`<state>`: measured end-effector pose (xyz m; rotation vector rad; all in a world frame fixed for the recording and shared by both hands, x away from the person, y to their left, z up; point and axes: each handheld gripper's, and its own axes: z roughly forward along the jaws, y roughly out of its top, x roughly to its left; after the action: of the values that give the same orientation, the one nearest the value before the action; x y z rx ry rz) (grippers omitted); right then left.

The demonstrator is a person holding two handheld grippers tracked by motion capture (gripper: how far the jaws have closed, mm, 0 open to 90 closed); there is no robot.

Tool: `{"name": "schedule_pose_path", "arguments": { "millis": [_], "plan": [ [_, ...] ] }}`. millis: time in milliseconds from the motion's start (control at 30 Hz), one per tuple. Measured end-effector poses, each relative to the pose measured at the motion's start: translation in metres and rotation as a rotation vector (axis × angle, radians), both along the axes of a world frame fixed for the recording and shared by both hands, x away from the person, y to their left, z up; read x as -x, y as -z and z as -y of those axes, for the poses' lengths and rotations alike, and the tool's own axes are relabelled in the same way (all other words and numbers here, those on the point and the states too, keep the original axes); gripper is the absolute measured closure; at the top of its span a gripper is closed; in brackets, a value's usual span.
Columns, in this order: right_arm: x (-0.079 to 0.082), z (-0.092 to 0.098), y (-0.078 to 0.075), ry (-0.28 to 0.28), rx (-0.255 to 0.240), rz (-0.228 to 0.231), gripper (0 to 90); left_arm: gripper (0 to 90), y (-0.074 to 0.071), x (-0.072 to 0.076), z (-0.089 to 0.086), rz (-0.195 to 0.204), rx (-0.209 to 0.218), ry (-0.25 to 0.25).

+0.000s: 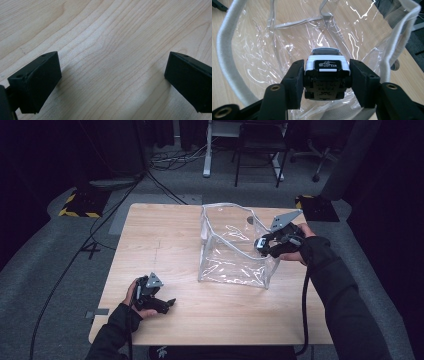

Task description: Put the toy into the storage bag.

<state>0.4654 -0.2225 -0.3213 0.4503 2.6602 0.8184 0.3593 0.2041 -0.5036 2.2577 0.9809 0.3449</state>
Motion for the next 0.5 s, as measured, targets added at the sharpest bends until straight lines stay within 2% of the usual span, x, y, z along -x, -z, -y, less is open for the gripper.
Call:
{"name": "schedule_pose_path", "arguments": {
  "millis": [67, 100, 133, 500],
  "plan": [
    [-0.0016, -0.0027, 0.0021, -0.028, 0.008, 0.01, 48.1, 1.0, 0.0001, 0.0001, 0.0001, -0.001, 0.001, -0.001],
    [0.0001, -0.0034, 0.0021, -0.008, 0.012, -0.009, 48.1, 1.0, 0.0, 0.0001, 0.0001, 0.0, 0.001, -0.001],
    [-0.0009, -0.0035, 0.0023, -0.021, 0.011, 0.008, 48.1, 1.0, 0.0, 0.0, 0.0, 0.0, 0.0, 0.0],
    [-0.0002, -0.0021, 0.0029, 0.004, -0.004, -0.013, 47.0, 1.0, 0.0001, 0.0001, 0.0001, 0.0, 0.001, -0.001]
  ]
}}
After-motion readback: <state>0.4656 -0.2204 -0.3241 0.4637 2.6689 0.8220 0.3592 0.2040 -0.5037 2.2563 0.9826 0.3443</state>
